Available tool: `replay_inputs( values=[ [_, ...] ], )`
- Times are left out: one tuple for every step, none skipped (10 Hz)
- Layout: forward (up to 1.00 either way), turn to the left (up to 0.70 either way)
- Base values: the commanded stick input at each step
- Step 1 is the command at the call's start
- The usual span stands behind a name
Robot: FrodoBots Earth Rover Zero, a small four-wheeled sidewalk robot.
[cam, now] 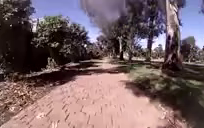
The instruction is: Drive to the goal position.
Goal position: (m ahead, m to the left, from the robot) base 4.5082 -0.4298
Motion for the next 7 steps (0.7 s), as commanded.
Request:
replay_inputs(
  values=[
    [0.7, 0.0],
    [0.7, 0.0],
    [0.7, 0.0],
    [0.7, 0.0],
    [0.7, 0.0],
    [0.7, 0.0],
    [0.7, 0.0]
  ],
)
